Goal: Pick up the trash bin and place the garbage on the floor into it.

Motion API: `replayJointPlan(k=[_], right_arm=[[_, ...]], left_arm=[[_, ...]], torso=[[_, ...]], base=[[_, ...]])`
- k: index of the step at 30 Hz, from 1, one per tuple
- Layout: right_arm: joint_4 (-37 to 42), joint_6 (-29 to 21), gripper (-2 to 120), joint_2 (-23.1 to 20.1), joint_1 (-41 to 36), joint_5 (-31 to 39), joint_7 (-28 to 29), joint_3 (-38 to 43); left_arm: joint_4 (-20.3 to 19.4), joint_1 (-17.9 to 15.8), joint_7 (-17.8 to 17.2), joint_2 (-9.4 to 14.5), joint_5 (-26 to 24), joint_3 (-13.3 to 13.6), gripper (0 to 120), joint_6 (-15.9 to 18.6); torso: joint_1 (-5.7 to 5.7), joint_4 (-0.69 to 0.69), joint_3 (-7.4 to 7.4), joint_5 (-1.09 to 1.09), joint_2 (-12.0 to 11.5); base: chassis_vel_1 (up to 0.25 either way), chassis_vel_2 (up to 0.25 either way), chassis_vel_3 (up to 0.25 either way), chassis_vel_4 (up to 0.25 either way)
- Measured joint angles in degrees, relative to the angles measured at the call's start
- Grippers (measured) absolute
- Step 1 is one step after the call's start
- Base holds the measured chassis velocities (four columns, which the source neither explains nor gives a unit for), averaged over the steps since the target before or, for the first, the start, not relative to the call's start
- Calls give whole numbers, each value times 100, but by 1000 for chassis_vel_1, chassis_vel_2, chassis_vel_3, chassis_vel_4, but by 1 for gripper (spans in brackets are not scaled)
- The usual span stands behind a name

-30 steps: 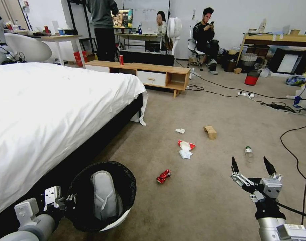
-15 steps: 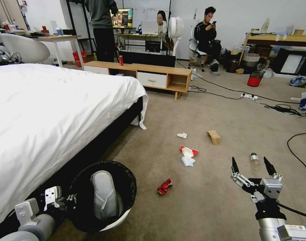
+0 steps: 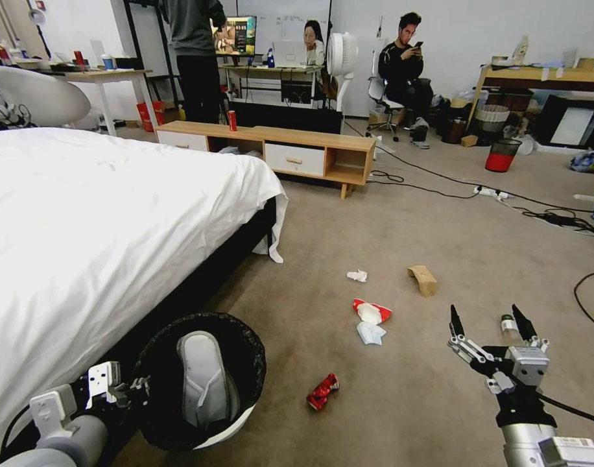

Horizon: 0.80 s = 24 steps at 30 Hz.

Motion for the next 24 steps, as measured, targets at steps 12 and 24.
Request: replayJointPlan(k=[12, 24], right_arm=[[7, 28, 100, -3, -28, -8, 43, -19], [20, 72, 100, -26, -49, -4, 42, -28]], left_arm=[[-10, 39, 35, 1, 58, 30, 2, 0], [-3, 36, 59, -16, 108, 44, 2, 0]], torso=[[1, 0, 0, -1, 0], [0, 0, 0, 0, 0]], base=[[-152, 157, 152, -156], [-39, 33, 43, -30]])
